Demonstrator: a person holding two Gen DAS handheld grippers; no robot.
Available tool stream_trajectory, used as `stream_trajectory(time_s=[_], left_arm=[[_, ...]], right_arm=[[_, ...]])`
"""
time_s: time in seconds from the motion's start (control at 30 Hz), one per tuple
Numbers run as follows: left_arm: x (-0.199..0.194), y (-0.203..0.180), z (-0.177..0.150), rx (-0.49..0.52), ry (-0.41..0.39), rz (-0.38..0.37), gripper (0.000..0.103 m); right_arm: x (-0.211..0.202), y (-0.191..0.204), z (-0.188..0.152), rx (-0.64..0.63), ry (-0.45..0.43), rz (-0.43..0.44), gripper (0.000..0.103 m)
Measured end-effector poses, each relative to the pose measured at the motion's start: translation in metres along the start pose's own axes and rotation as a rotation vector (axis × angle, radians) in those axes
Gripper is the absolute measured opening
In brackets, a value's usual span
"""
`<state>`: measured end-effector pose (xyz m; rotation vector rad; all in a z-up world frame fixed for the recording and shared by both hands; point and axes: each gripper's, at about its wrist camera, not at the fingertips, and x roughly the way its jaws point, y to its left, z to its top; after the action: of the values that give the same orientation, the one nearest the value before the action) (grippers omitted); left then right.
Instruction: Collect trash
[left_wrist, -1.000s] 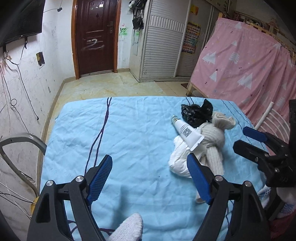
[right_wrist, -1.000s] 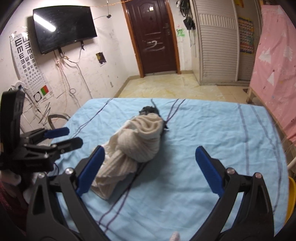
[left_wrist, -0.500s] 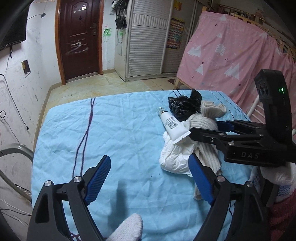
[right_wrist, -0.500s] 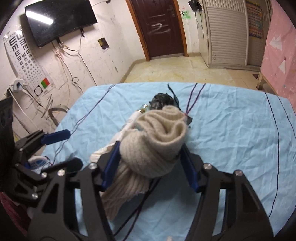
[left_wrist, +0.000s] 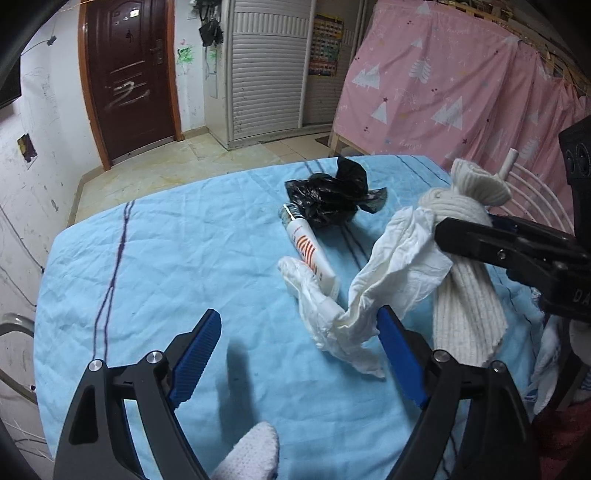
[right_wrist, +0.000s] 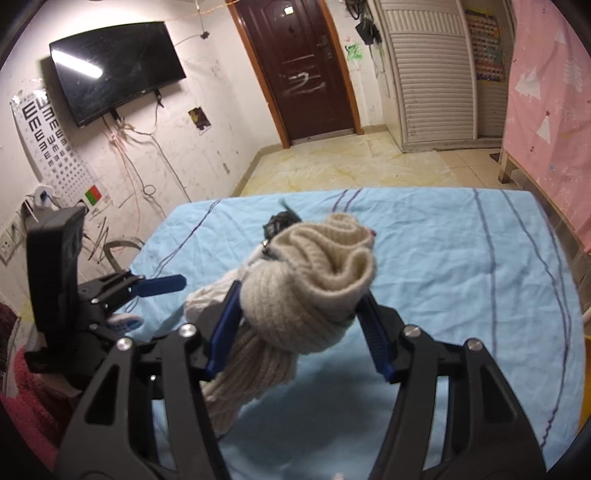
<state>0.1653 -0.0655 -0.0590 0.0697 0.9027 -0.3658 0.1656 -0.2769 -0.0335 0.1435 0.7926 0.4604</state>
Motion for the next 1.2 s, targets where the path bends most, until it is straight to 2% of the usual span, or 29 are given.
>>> stream_trajectory(time_s=[0.27, 0.33, 0.4, 0.43, 0.5, 0.57, 0.6, 0.73, 1.2], left_arm=[[0.006, -0.038, 0.005, 0.075, 0.009, -0.037, 0.077], [0.011, -0.044, 0.008, 0.080, 0.018, -0.045, 0.072], [0.018, -0.047, 0.010, 0.071, 0.040, -0.057, 0.051], [0.021, -0.047, 0.011, 0.062, 0.050, -0.064, 0.047], [0.023, -0.047, 0.011, 0.048, 0.046, -0.053, 0.028], [0.024, -0.046, 0.012, 0.031, 0.043, -0.060, 0.015], [0.022, -0.046, 0.012, 0.022, 0.036, -0.060, 0.013], [0.017, -0.048, 0.011, 0.019, 0.017, -0.045, 0.008], [-0.021, -0.080, 0.025, 0.050, -0.060, -0.023, 0.007]], right_arm=[[-0.007, -0.021, -0.015, 0.025, 0.028, -0.014, 0.059], [-0.010, -0.027, -0.018, 0.033, 0.029, -0.014, 0.059], [-0.013, -0.032, -0.022, 0.041, 0.031, -0.015, 0.060], [-0.014, -0.034, -0.023, 0.044, 0.032, -0.017, 0.060], [-0.016, -0.039, -0.026, 0.050, 0.036, -0.020, 0.060], [-0.016, -0.043, -0.029, 0.058, 0.039, -0.024, 0.060], [-0.016, -0.045, -0.030, 0.063, 0.039, -0.024, 0.060], [-0.018, -0.052, -0.030, 0.079, 0.028, -0.015, 0.060], [-0.064, -0.087, -0.034, 0.132, -0.091, -0.033, 0.060]])
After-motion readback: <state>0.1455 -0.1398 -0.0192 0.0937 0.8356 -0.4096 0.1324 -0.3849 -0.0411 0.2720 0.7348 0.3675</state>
